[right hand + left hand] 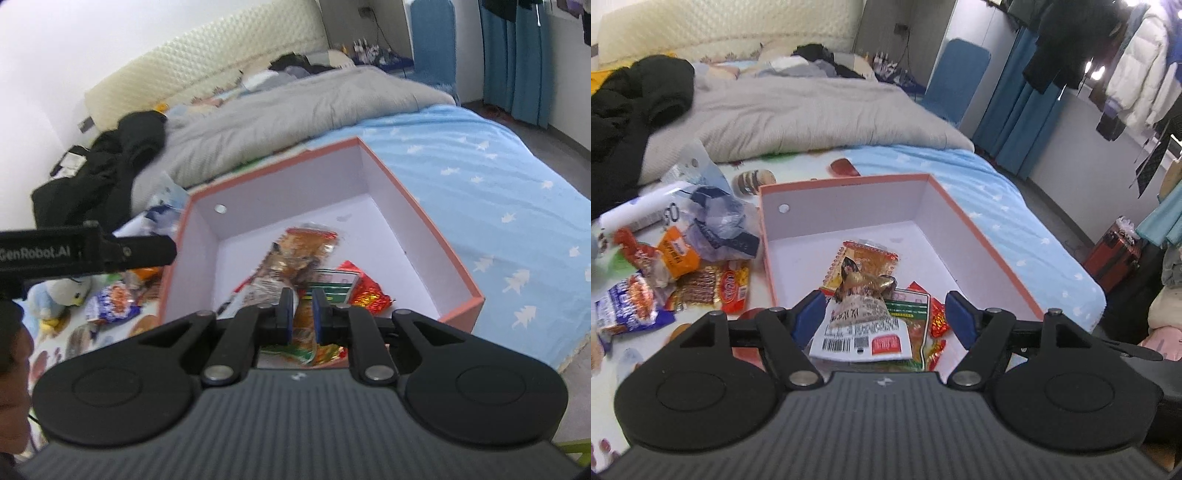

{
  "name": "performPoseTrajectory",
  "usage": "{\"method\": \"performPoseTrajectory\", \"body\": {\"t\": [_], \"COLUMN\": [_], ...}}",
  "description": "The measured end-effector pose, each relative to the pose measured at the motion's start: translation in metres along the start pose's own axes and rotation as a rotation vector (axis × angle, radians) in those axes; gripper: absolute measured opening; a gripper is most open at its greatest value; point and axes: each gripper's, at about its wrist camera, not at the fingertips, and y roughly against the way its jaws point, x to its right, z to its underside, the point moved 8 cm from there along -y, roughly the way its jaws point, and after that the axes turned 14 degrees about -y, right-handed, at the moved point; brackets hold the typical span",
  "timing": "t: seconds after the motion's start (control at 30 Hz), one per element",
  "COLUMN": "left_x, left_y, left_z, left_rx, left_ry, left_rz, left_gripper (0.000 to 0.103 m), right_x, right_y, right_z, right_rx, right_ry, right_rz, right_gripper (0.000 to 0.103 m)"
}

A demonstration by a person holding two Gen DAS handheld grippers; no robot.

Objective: Organize snacks
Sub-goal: 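Open both tools to drop the packs into the pink box, then withdraw both open tools from the box toward the snack pile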

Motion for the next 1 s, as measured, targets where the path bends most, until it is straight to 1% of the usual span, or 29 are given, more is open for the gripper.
{"method": "performPoseTrajectory", "body": {"t": [0.23,0.53,0.83,1.0], "left_x": [0.003,-0.005,-0.021,-0.033], "left_y": [0.073,0.150,0.212,0.231], "left_z": [0.028,0.070,0.123,0.156], "left_rx": [0.061,0.123,0.166,0.138], "left_ry": [0.004,0.021,0.073,0.084], "left_rz": [-0.021,-0.068,-0.140,-0.195], "left_gripper": [0.076,0.076,0.076,0.076], "right_x": [-0.024,-0.054,-0.090,-0.103], "right_y": [0.050,0.100,0.134,0.141], "right_z": [0.017,0.051,0.095,0.120], "right_rx": [0.056,0.100,0.095,0.082], "right_ry": [0.019,0.056,0.129,0.149], "right_rz": [-0.037,-0.084,-0.151,-0.189], "right_gripper": [0.014,0.014,0.015,0.015]}}
